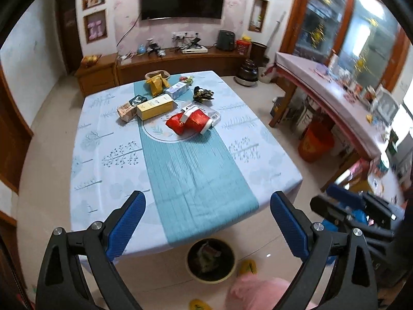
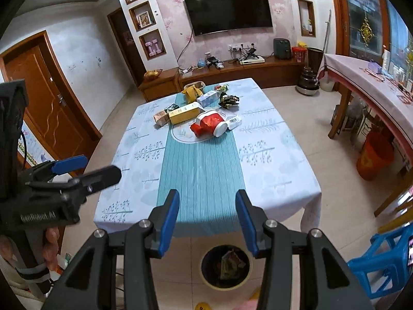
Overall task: Collect trash
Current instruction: 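Move both open tools toward the red-and-white paper cup on the table, then grasp the red-and-white paper cup with the left tool while the right tool grasps the silver EARPLUGS box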
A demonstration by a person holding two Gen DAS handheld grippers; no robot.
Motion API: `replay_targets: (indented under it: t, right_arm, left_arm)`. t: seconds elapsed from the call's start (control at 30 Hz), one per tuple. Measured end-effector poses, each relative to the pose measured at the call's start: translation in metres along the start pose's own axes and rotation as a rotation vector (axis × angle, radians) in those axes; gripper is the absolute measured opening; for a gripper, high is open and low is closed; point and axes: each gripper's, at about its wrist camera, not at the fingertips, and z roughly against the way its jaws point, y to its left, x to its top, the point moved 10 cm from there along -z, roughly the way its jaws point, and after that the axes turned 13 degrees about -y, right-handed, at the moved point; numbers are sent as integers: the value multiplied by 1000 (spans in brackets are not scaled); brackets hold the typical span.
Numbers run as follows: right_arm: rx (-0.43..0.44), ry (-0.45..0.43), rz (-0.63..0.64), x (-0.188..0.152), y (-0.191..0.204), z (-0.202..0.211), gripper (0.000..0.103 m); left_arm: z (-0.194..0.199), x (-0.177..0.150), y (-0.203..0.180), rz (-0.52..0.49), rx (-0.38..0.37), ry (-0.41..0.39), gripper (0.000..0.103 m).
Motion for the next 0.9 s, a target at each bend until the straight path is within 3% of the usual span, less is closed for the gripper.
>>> replay_targets:
  t: [0.17,0.33,0.43,0.6,0.77,0.9]
  right_arm:
    - [40,13,9,24,-23,-43,45]
    - [119,47,54,56,-61,-112,45]
    - [165,121,71,68,-84,-158,45]
    - [262,214,121,88,-113,-221,45]
    - [321,295,145,94,-128,-280,45]
    - [361,336,141,93,-128,-313,45]
  left_arm:
    - [-51,12,8,31,75,50,96]
    - [-120,26,15,115,167,124,97]
    - [-167,30,18,218,216,178,96]
    - [-246,29,19,409,234,247,93]
    - [-308,17,33,582,261,302,72]
    - [-341,10,46,708,268,316,70]
